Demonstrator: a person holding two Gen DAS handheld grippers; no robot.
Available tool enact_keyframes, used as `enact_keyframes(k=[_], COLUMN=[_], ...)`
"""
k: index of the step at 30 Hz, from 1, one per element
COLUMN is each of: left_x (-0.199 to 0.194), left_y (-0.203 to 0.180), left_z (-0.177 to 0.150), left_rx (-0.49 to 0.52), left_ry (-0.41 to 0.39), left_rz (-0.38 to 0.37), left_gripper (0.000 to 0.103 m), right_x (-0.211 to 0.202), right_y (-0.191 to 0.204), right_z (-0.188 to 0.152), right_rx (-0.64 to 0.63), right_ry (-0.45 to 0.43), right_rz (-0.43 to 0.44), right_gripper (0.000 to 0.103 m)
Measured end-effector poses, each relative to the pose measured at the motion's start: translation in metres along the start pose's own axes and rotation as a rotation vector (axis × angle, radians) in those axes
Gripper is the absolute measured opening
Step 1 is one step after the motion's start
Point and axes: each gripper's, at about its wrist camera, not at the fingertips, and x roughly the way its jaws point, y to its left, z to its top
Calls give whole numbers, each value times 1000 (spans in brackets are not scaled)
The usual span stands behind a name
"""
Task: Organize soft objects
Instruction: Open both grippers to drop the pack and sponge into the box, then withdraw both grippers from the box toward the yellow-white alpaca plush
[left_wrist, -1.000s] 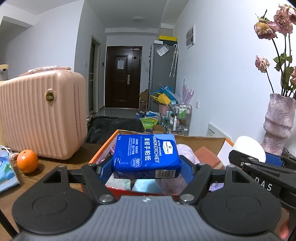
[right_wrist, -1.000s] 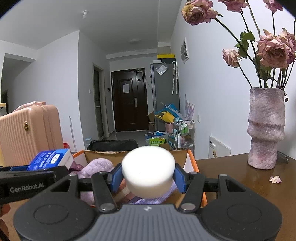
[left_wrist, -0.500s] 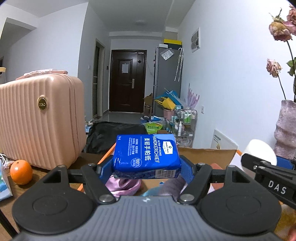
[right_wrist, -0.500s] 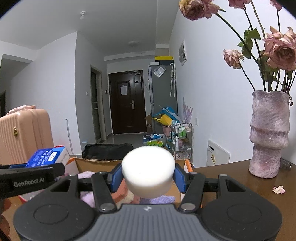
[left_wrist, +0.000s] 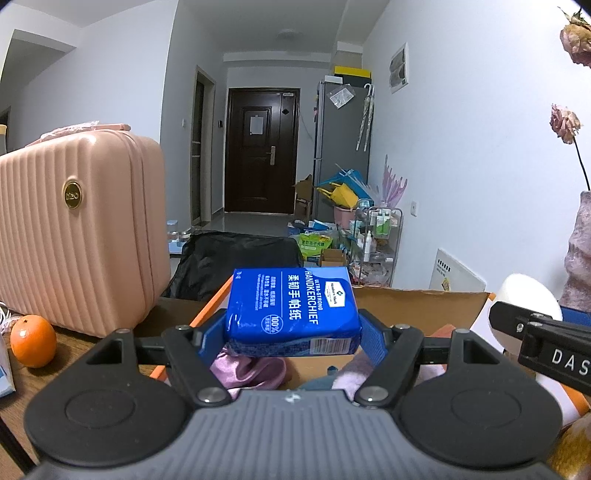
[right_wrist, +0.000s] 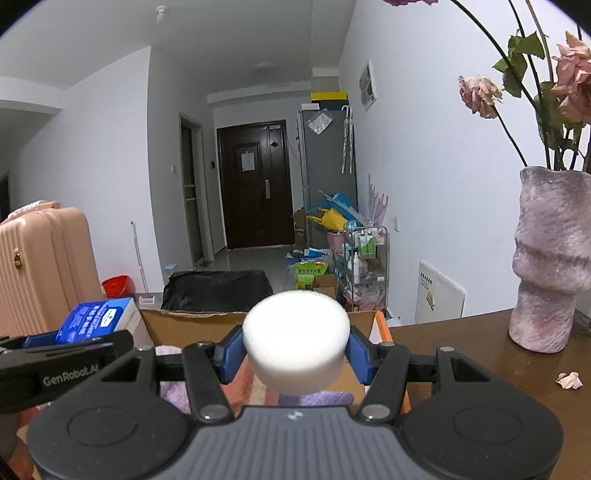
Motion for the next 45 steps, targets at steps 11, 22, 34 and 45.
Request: enact_keyframes(k=[11, 22, 34, 45], left_x=[-5, -7, -30, -63], left_y=[11, 6, 12, 14], left_z=[2, -3, -6, -18], left_rx=[-48, -23, -36, -27], left_ry=[-29, -37, -46, -45], left_rz=[49, 71, 98, 92], left_gripper=[103, 103, 103, 103], right_x=[-10, -14, -38, -71], right_y=[-2, 2, 5, 4], right_z=[-2, -4, -12, -24], right_rx=[22, 0, -22, -33], right_ry=[-23, -43, -86, -95], right_rz=[-16, -20, -44, -62], right_gripper=[103, 103, 103, 103])
